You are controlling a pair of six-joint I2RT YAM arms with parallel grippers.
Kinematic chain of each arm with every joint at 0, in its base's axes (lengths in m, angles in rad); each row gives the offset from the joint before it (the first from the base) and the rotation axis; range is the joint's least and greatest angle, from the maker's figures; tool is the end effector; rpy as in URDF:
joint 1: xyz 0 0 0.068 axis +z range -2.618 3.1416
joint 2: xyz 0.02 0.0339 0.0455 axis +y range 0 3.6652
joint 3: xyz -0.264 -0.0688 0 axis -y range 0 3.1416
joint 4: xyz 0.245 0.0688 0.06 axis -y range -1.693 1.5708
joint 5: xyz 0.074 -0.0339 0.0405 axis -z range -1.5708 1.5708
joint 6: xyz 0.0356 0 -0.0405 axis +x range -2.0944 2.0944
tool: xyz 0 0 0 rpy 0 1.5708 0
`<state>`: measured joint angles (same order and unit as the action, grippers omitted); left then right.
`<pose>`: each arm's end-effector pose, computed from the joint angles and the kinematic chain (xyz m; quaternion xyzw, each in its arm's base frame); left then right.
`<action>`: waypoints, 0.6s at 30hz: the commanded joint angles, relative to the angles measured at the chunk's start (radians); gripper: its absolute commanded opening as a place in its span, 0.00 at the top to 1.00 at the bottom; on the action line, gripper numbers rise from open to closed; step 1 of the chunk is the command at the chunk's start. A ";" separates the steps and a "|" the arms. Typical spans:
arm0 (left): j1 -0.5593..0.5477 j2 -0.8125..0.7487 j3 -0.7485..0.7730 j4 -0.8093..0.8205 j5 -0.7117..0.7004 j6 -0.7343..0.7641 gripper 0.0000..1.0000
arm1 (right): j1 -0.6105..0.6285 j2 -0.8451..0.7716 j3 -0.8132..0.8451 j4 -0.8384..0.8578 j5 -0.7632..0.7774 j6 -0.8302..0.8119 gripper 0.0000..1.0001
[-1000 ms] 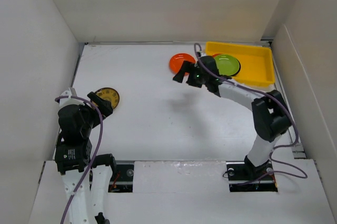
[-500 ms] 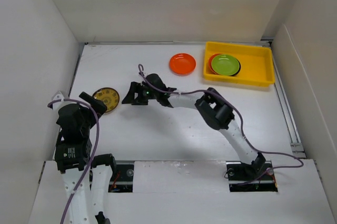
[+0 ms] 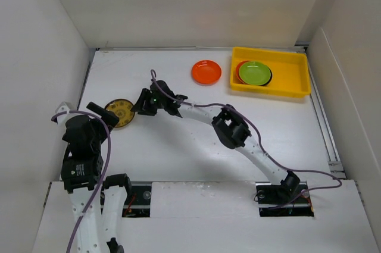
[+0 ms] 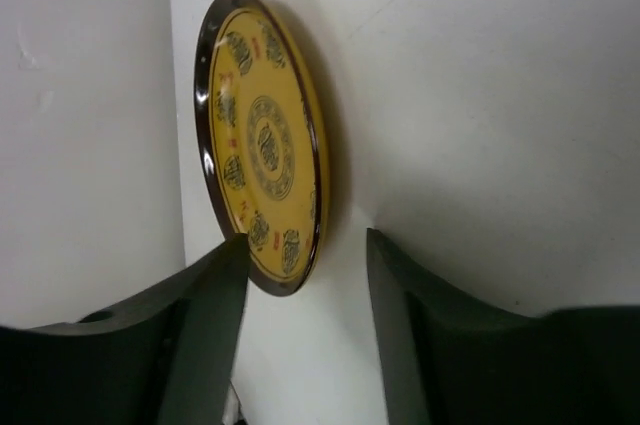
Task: Place the plates into the plastic bin on the countertop
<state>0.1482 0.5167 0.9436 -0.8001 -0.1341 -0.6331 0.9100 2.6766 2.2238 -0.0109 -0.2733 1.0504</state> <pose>0.0887 0.0181 0.3601 -0.3487 0.7477 -0.0813 0.5592 0.3603 0.4791 0.1302 -0.0123 0.8457 0.4971 0.1938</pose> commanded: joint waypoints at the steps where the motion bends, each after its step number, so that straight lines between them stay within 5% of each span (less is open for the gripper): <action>1: 0.007 -0.013 0.032 0.038 0.005 0.013 0.00 | 0.007 0.045 0.106 -0.119 0.054 0.037 0.48; 7: 0.007 -0.067 0.032 0.029 -0.006 -0.005 0.00 | 0.007 0.130 0.247 -0.201 0.031 0.068 0.55; 18: 0.007 -0.087 0.032 0.029 -0.006 0.004 0.00 | 0.007 0.149 0.290 -0.195 -0.027 0.086 1.00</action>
<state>0.1482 0.4358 0.9455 -0.7975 -0.1333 -0.6334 0.9112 2.8098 2.4691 -0.2031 -0.2695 1.1271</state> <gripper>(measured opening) 0.993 0.030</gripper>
